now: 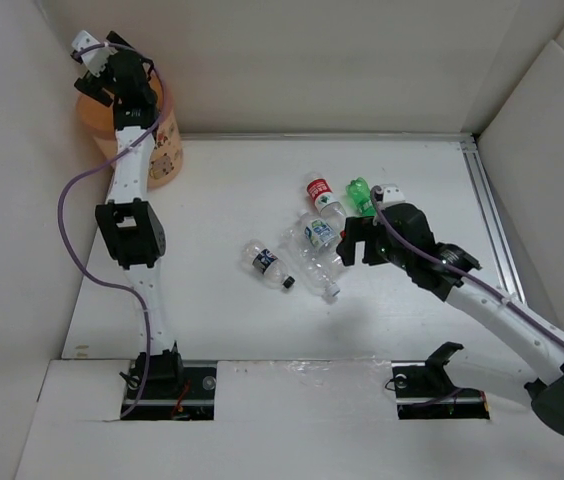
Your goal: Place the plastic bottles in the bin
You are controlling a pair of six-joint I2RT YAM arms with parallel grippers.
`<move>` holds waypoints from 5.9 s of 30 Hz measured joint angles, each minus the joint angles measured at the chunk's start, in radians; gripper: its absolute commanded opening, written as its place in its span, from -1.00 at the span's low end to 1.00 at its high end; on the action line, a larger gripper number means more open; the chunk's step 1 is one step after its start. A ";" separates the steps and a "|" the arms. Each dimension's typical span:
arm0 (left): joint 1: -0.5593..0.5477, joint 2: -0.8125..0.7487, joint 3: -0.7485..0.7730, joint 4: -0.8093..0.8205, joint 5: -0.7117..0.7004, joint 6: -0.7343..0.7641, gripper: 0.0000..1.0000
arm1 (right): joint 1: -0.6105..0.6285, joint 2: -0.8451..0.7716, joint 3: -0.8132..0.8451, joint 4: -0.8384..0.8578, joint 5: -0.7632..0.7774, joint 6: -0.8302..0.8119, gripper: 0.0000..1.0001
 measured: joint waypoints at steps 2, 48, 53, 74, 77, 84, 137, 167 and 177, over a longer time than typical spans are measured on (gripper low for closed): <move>0.001 -0.026 -0.007 -0.006 0.012 0.003 1.00 | 0.000 0.045 0.010 0.000 0.010 -0.002 1.00; -0.086 -1.345 -1.378 -0.333 1.149 -0.086 1.00 | -0.207 1.116 0.694 0.068 -0.025 -0.215 0.28; -0.086 -1.265 -1.398 -0.331 1.149 -0.093 1.00 | -0.213 1.123 0.715 0.066 -0.040 -0.214 -0.69; -0.453 -0.913 -1.201 0.034 1.202 -0.220 1.00 | -0.304 0.578 0.681 0.057 -0.451 -0.211 -1.00; -0.454 -0.913 -1.201 0.169 1.266 -0.261 1.00 | -0.294 0.520 0.644 0.097 -0.576 -0.210 -1.00; -0.509 -0.871 -1.196 0.328 1.324 -0.301 1.00 | -0.220 0.497 0.569 0.138 -0.723 -0.180 -1.00; 0.260 -0.233 -0.117 -0.239 0.632 -0.264 0.56 | -0.232 0.338 0.218 0.251 -0.556 -0.099 1.00; -0.165 -0.899 -0.774 -0.199 0.962 -0.101 1.00 | -0.437 0.826 0.400 0.067 -0.138 -0.231 1.00; -0.234 -0.963 -1.026 -0.171 1.034 -0.115 1.00 | -0.454 1.006 0.528 0.057 -0.140 -0.317 0.97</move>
